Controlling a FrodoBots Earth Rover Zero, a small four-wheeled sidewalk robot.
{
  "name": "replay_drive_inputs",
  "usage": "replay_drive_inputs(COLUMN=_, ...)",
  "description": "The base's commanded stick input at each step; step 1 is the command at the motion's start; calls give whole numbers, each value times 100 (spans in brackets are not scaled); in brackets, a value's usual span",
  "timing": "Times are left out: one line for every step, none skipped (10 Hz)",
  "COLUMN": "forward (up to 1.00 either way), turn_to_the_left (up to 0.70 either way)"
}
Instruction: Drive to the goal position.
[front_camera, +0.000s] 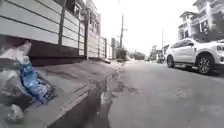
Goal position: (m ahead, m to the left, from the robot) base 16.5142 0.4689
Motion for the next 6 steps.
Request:
replay_drive_inputs(forward=100, turn_to_the_left=-11)
replay_drive_inputs(forward=100, turn_to_the_left=-11)
replay_drive_inputs(forward=100, turn_to_the_left=-11)
replay_drive_inputs(forward=100, turn_to_the_left=-12)
replay_drive_inputs(forward=100, turn_to_the_left=-22)
replay_drive_inputs(forward=100, turn_to_the_left=-35)
